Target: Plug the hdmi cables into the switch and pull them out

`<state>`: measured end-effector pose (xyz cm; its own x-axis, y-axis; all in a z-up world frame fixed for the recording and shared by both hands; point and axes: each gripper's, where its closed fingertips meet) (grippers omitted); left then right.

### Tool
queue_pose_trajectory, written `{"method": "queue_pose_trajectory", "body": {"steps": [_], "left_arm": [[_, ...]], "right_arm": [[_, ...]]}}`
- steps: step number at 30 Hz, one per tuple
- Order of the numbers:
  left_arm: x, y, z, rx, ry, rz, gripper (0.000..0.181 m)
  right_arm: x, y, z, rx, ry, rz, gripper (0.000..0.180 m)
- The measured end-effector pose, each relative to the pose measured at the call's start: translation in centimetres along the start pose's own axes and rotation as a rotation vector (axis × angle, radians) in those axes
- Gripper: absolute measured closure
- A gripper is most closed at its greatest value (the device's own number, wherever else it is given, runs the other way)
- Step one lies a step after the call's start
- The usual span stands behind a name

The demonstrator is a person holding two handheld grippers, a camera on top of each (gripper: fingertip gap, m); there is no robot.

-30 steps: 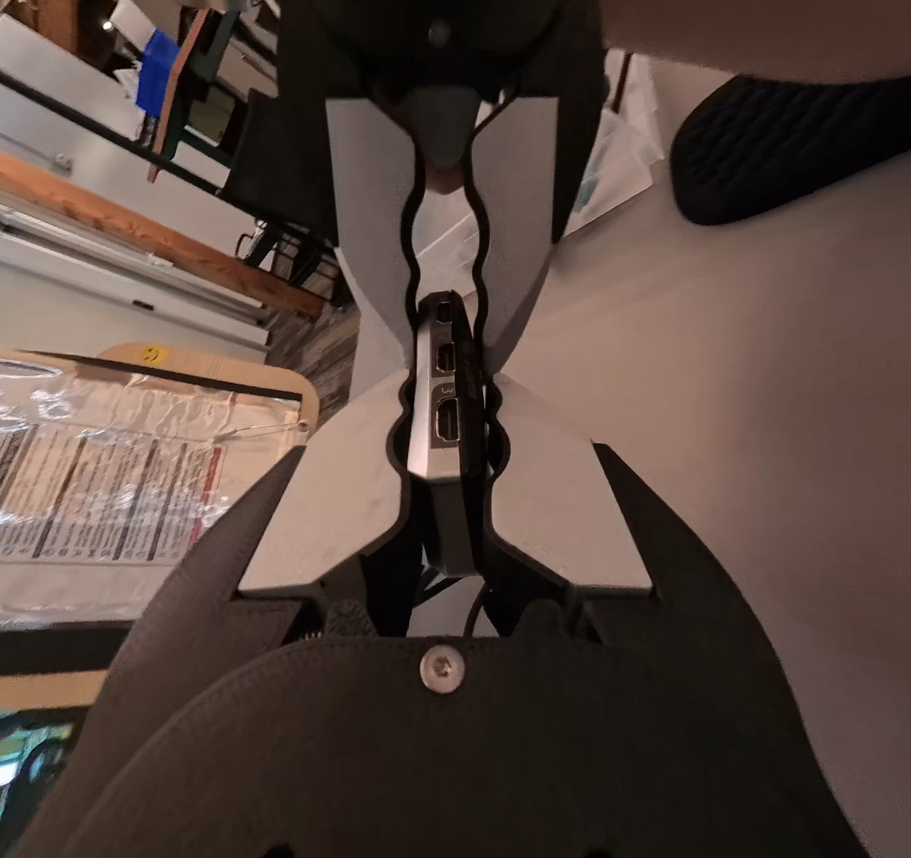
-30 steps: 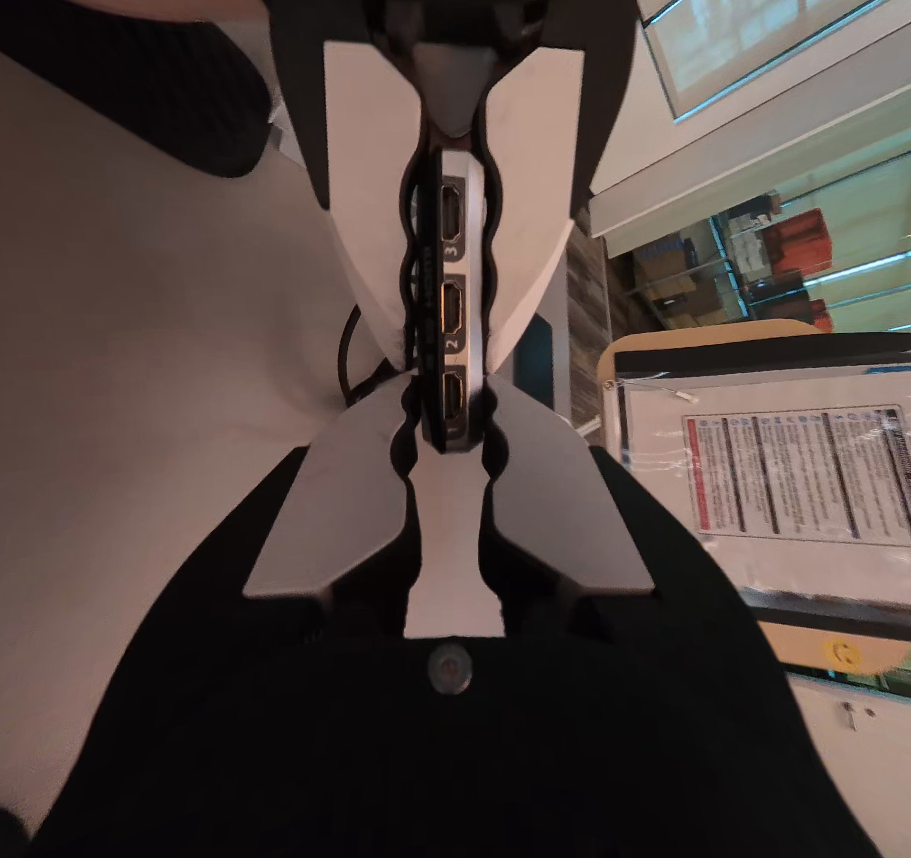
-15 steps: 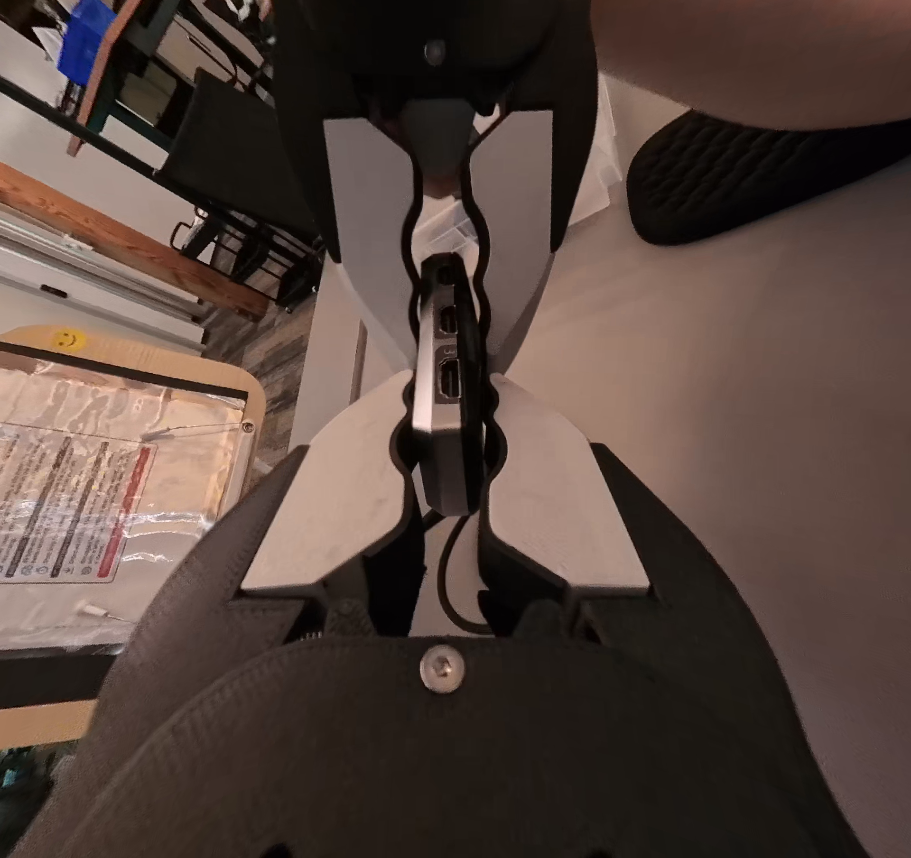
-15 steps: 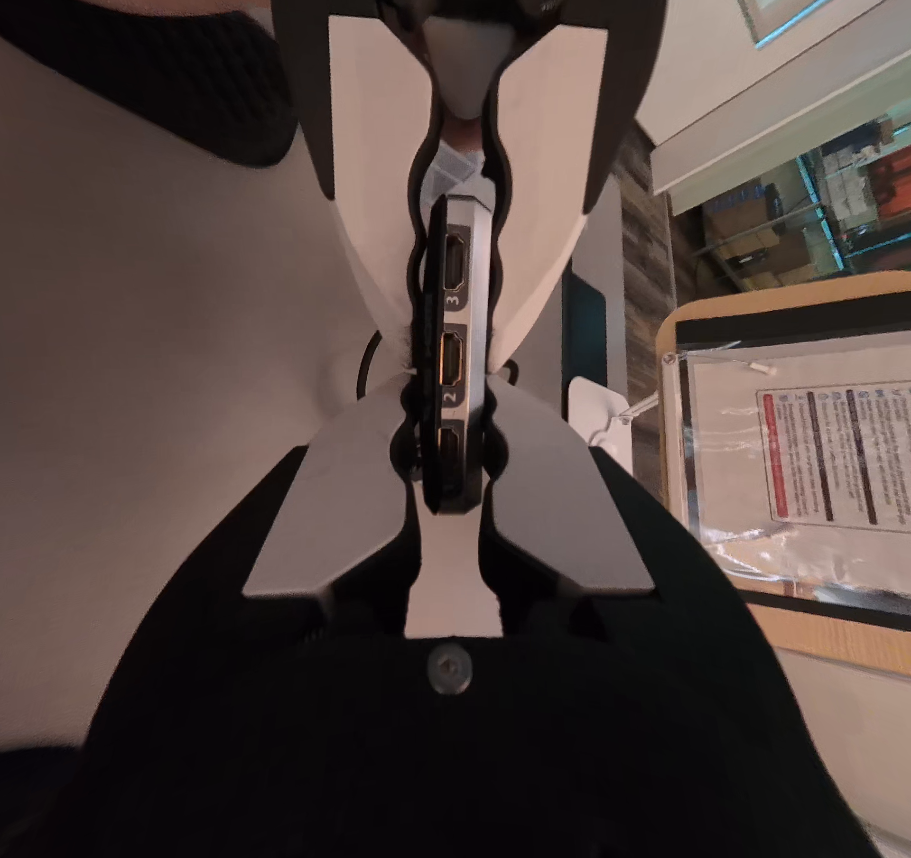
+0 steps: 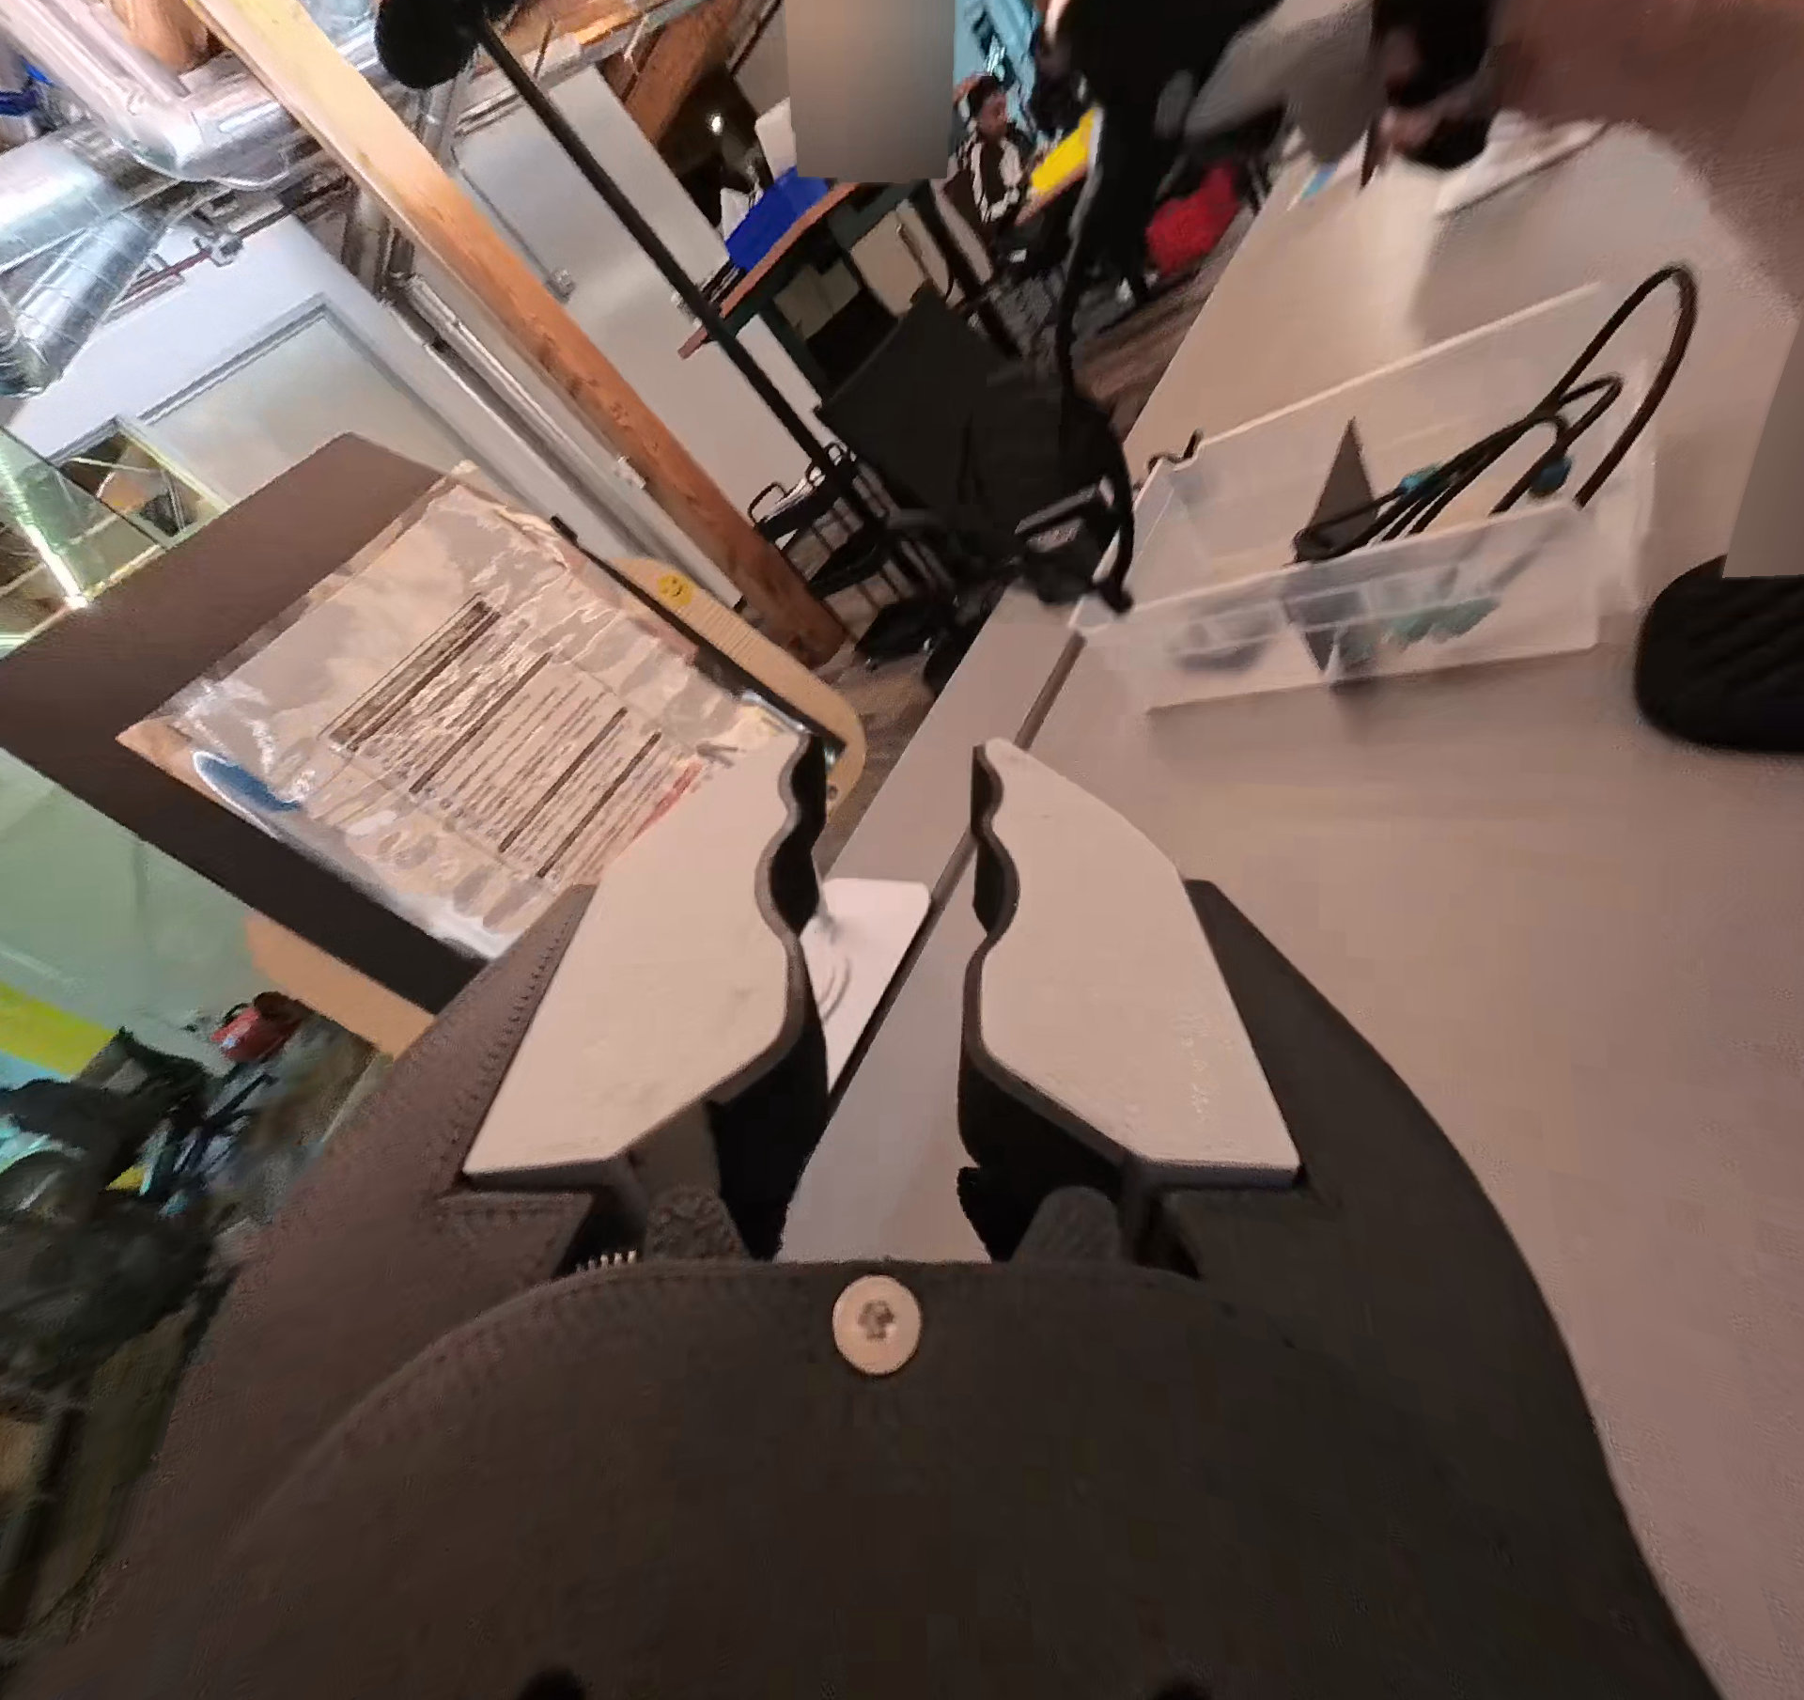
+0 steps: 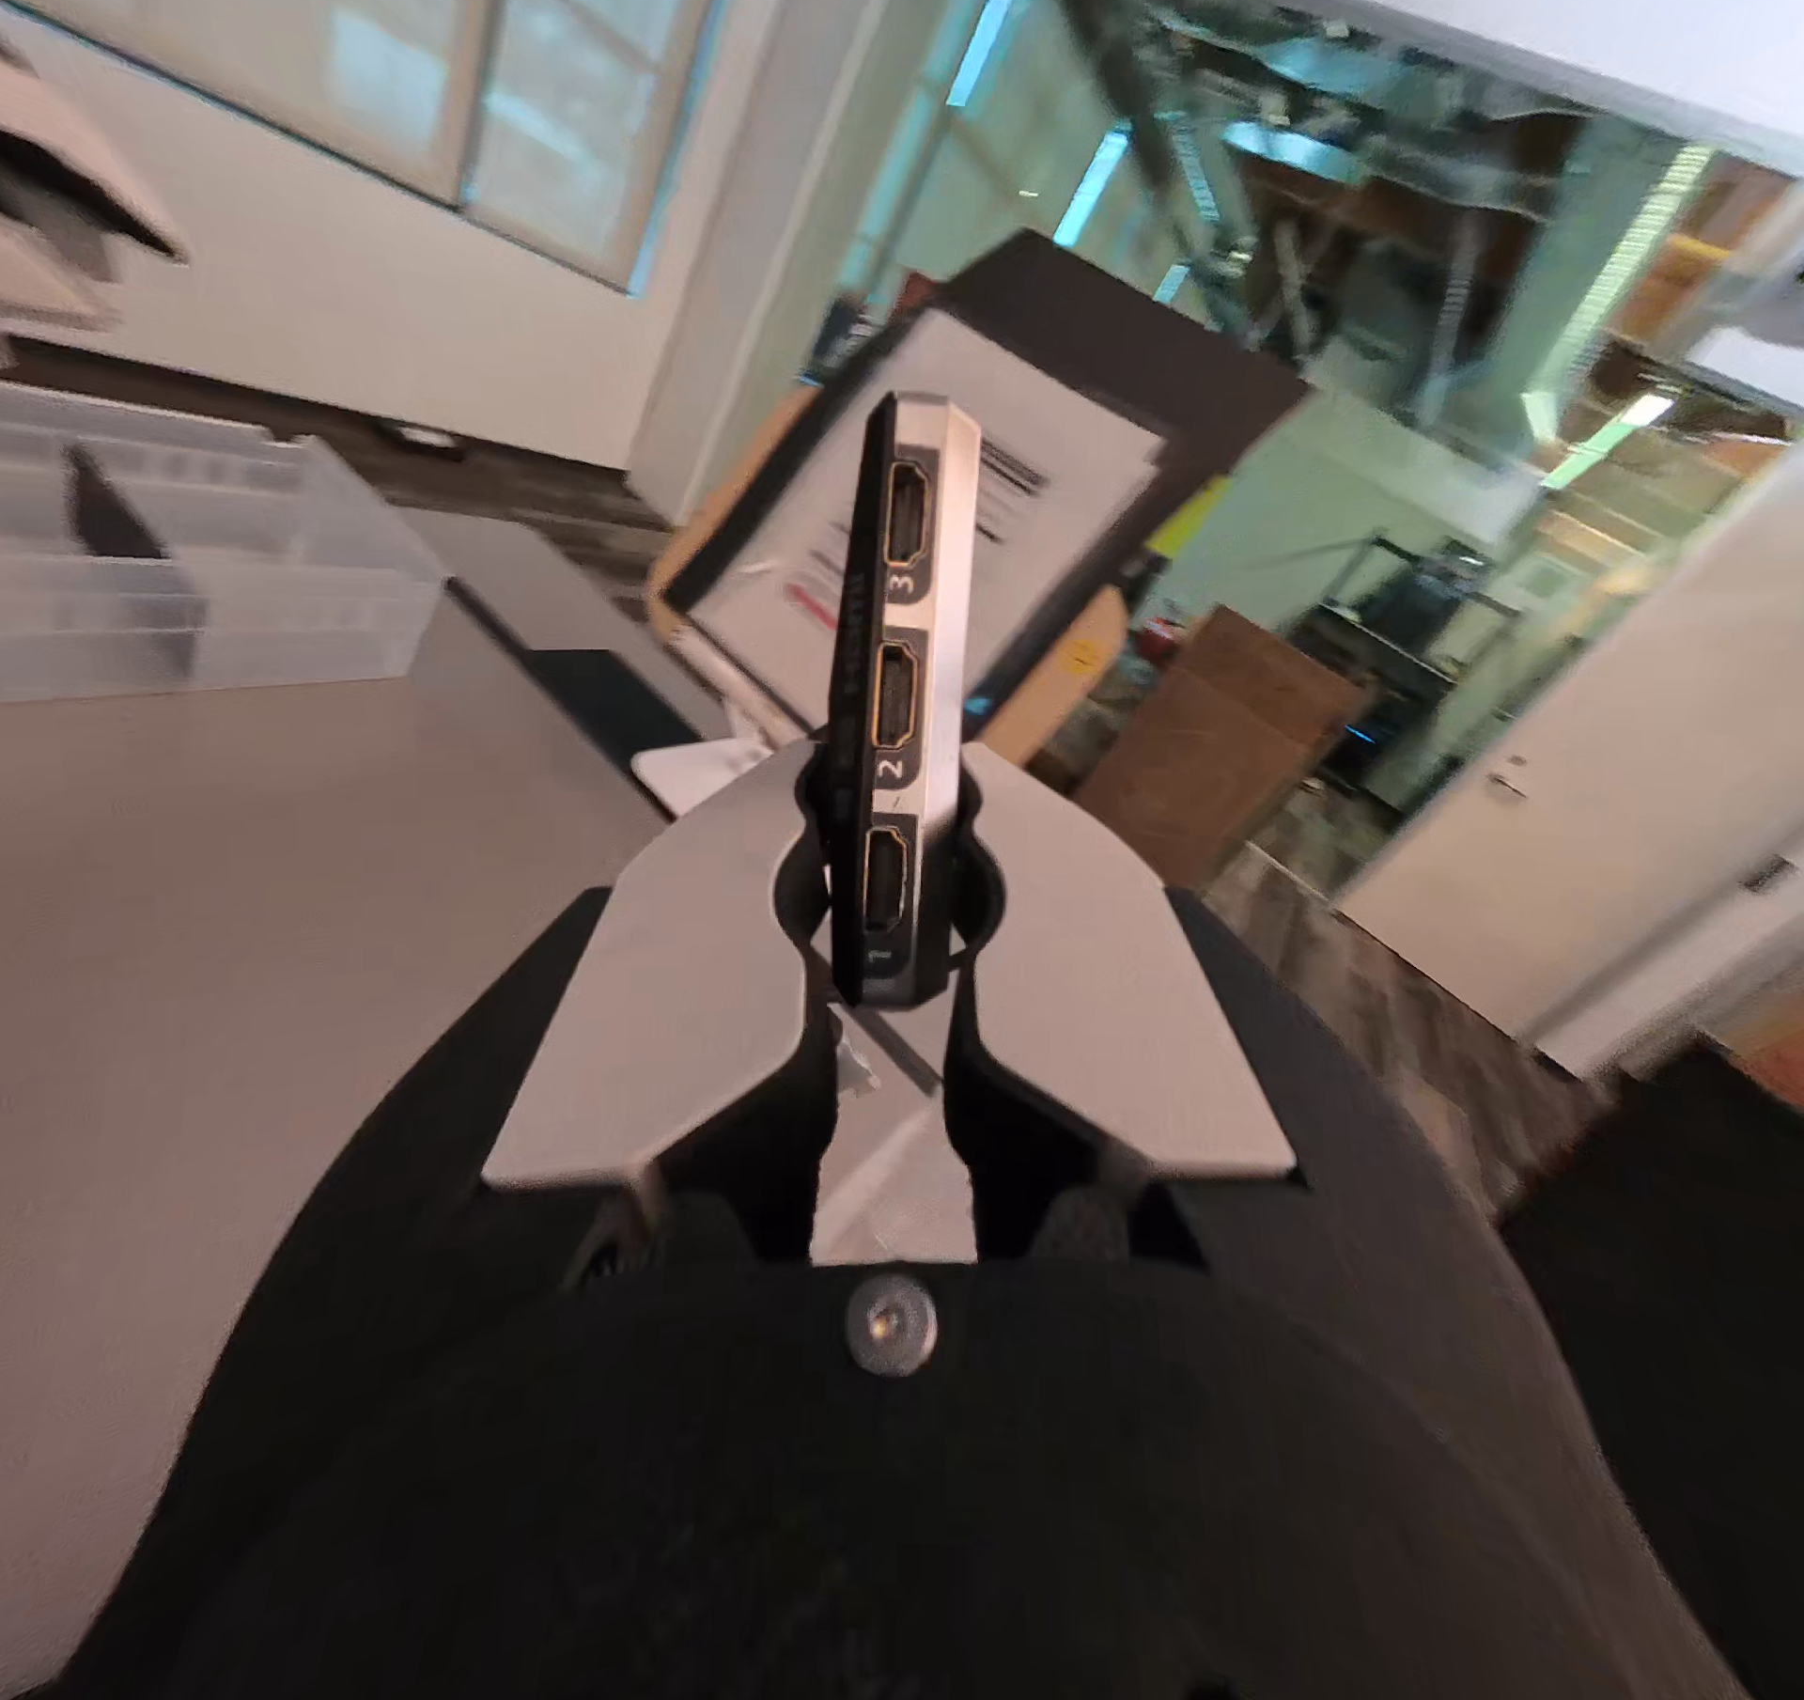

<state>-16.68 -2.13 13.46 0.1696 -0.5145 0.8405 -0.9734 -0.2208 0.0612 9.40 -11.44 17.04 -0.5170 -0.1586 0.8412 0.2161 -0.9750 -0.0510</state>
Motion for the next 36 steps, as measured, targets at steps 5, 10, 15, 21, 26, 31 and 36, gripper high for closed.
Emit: {"method": "queue_pose_trajectory", "body": {"steps": [5, 10, 15, 21, 26, 31, 36], "left_arm": [[-0.7, -0.9, 0.9, -0.025, -0.017, -0.042, 0.153], [-1.4, -1.6, 1.7, -0.044, -0.038, -0.087, 0.153], [-2.0, -2.1, 2.1, -0.058, -0.043, -0.113, 0.153], [-2.7, -2.6, 2.6, -0.072, -0.062, -0.152, 0.153], [-3.0, -2.8, 2.9, -0.082, -0.07, -0.168, 0.154], [-3.1, -2.8, 3.1, -0.09, -0.078, -0.176, 0.156], [-3.4, -3.1, 3.5, -0.1, -0.087, -0.193, 0.156]], "right_arm": [[-5.6, 2.7, 4.8, -0.172, -0.091, -0.136, 0.157], [-13.3, 2.0, 6.1, -0.138, -0.36, -0.223, 0.158], [-19.7, 0.3, 5.0, -0.018, -0.877, -0.24, 0.158], [-25.3, -0.2, 3.8, -0.03, -1.302, -0.324, 0.158], [-28.3, 0.3, 4.8, -0.168, -1.33, -0.359, 0.146], [-29.8, 0.8, 5.3, -0.26, -1.265, -0.439, 0.139], [-32.6, 0.4, 3.9, -0.289, -1.169, -0.646, 0.14]]}}
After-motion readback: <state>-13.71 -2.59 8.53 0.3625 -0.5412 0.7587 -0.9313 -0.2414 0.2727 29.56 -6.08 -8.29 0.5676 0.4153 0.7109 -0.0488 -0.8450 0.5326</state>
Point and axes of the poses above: each gripper's, where its closed fingertips meet, y back along the fingers, x out of its top, z = x × y across the jaws, and after that the axes turned 5 degrees about y, right-handed
